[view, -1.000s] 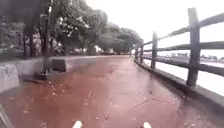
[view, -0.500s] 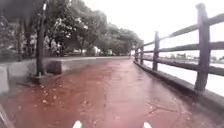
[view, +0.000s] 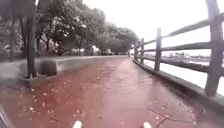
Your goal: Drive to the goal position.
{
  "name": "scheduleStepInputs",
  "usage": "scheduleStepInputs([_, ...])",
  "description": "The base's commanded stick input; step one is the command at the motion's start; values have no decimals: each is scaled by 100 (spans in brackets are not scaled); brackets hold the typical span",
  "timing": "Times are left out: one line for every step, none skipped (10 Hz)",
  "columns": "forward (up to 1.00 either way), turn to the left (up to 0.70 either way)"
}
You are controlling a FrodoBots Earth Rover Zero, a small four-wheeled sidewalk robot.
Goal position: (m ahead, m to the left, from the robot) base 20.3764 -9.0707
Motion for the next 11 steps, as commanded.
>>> scheduleStepInputs([50,0])
scheduleStepInputs([50,0])
scheduleStepInputs([50,0])
scheduleStepInputs([50,0])
scheduleStepInputs([50,0])
scheduleStepInputs([50,0])
scheduleStepInputs([50,0])
scheduleStepInputs([50,0])
scheduleStepInputs([50,0])
scheduleStepInputs([50,0])
scheduleStepInputs([50,0])
